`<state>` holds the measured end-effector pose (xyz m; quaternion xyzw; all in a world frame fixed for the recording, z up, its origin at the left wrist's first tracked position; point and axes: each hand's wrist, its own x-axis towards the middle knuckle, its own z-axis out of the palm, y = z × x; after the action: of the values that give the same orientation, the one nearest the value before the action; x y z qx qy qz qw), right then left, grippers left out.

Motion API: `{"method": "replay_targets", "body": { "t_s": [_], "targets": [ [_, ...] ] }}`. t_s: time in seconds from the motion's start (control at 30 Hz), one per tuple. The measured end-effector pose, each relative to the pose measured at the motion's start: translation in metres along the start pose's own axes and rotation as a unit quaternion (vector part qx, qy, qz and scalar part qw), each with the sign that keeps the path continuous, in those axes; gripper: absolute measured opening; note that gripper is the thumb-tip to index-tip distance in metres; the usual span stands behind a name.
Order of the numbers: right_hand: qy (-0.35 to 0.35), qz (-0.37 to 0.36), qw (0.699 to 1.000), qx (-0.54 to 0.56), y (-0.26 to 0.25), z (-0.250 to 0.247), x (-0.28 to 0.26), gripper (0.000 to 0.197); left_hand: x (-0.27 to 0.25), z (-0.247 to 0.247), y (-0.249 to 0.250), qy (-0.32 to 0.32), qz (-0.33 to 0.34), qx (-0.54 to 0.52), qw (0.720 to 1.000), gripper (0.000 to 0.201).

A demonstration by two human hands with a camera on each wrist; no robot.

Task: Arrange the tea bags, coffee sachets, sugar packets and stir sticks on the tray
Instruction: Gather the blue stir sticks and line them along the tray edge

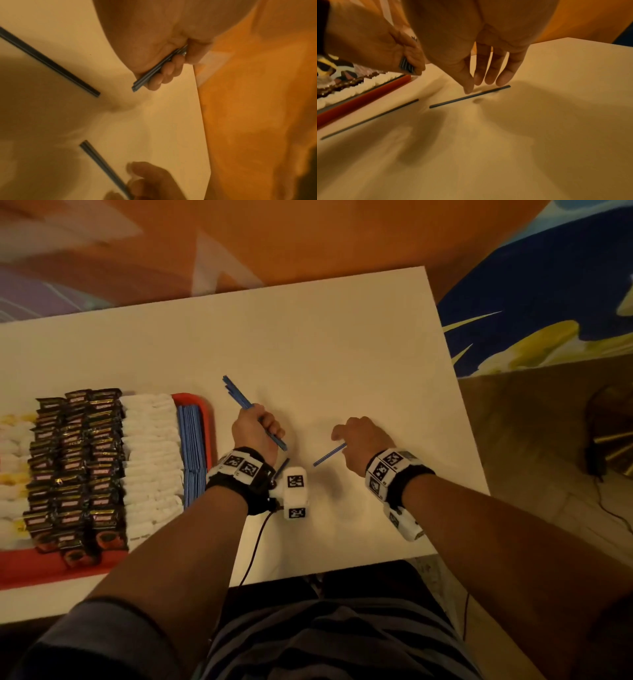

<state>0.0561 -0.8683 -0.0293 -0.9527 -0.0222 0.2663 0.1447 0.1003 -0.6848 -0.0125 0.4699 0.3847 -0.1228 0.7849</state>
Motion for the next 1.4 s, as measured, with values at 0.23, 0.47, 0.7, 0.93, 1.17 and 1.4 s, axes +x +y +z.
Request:
{"method": "replay_targets", "body": {
  "t_s": [0.23, 0.47, 0.7, 0.93, 1.17, 1.4],
  "targets": [
    [-0.02, -0.014, 0.993, -0.119, -0.006, 0.006, 0.004, 0.024, 0.007, -0.021, 0.024, 0.046, 0.116, 0.326, 0.937, 0.039],
    [-0.047, -0.041, 0.985, -0.164, -0.013, 0.006, 0.005, 0.034, -0.002, -0.057, 0.015, -0.029, 0.063, 0.672, 0.737, 0.029],
    [-0.048, -0.021, 0.996, -0.066, -0.015, 0.005, 0.007, 0.038, -0.023, -0.065, -0.016, -0.068, 0.073, 0.805, 0.585, 0.027],
    [-0.034, 0.058, 0.995, 0.077, -0.013, 0.004, 0.007, 0.03, -0.033, -0.057, -0.022, -0.102, 0.105, 0.84, 0.522, 0.022],
    [-0.051, 0.102, 0.983, 0.146, -0.012, -0.003, -0.001, 0.01, -0.04, -0.048, -0.02, -0.148, 0.127, 0.878, 0.438, 0.028],
    [-0.032, 0.128, 0.98, 0.151, -0.007, -0.009, -0.01, 0.009, -0.037, -0.05, -0.023, -0.191, 0.163, 0.889, 0.384, 0.037]
  ]
}}
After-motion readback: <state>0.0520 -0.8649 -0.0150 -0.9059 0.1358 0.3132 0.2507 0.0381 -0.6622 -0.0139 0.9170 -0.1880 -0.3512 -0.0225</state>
